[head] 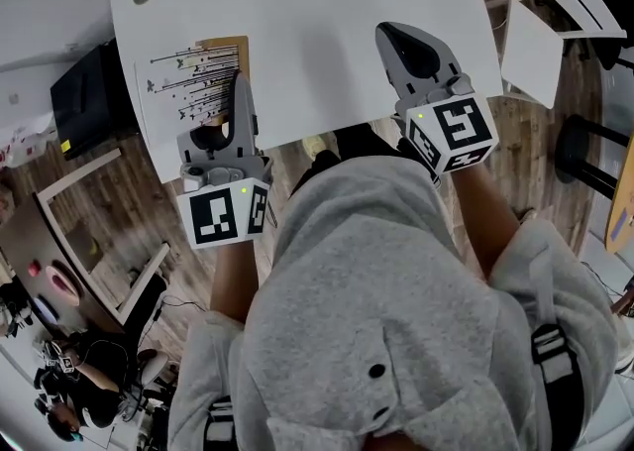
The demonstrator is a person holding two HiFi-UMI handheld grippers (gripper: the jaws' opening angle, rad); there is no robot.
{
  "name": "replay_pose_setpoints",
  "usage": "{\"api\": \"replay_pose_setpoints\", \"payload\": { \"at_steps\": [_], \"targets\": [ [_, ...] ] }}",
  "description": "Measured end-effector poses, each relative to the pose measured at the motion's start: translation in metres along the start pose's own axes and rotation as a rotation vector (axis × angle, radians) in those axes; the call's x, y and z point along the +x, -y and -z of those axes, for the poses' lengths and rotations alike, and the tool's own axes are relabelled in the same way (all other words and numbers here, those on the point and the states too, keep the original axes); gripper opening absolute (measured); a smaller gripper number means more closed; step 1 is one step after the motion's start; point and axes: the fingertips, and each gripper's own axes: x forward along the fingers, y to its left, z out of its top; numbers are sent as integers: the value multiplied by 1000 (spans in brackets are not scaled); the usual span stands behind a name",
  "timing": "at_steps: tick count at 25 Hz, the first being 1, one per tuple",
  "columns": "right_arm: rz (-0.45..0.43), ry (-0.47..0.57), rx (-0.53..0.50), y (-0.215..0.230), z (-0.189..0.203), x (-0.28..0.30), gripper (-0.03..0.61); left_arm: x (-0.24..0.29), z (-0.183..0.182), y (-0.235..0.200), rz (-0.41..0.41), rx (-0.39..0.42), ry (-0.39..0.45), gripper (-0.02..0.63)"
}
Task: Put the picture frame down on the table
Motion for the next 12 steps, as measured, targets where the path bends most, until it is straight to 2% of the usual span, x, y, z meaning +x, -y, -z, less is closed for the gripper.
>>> {"api": "replay_pose_setpoints", "payload": {
  "at_steps": [8, 12],
  "targets": [
    [-21, -1, 16, -5, -1, 0, 26, -1, -2, 1, -8, 8, -19, 118],
    [-20, -42, 16, -8, -3, -8, 26, -3, -2, 4, 1, -21, -38, 118]
  ]
}}
